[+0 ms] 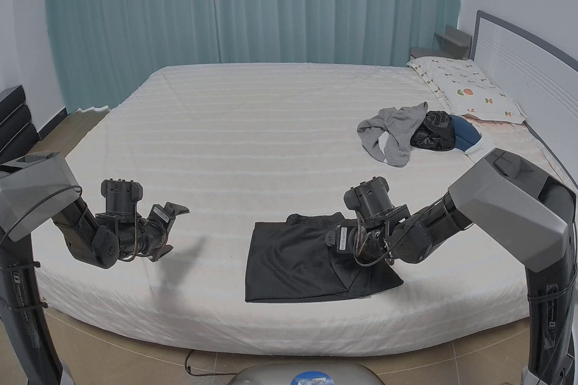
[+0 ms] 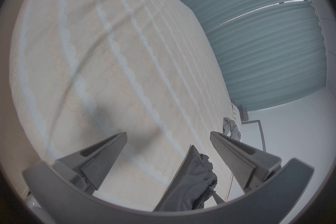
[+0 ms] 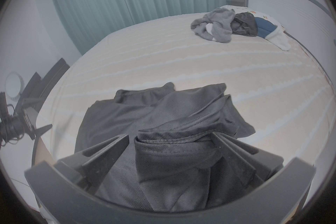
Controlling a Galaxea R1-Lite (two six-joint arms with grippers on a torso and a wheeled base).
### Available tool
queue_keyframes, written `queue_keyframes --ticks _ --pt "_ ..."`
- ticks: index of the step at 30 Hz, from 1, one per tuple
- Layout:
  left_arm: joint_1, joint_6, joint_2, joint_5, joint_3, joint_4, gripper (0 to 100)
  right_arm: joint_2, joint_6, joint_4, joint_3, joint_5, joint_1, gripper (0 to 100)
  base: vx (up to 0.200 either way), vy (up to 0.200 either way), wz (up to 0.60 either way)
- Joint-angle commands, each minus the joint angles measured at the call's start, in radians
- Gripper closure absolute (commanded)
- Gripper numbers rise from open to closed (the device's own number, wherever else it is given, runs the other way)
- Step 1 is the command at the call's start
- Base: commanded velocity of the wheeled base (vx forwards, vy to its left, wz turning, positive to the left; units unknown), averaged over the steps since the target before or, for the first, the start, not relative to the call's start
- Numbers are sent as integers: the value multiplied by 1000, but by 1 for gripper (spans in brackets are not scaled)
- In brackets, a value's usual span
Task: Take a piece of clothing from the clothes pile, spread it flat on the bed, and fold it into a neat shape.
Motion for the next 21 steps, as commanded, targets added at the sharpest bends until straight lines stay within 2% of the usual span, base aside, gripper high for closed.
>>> queue_keyframes --ticks 1,10,15,17,21 --pt "0 0 2 0 0 0 0 42 -15 4 -5 -18 6 0 0 0 0" --pt "0 0 2 -2 0 0 0 -61 -64 11 119 -19 -58 0 0 0 0" --pt "0 0 2 0 -2 0 0 -167 -75 4 285 -4 -126 0 0 0 0" --pt "0 0 2 -2 -2 0 0 -183 -76 1 332 9 -139 0 0 0 0" --pt "0 0 2 -2 0 0 0 -232 -73 -16 432 76 -179 0 0 0 0"
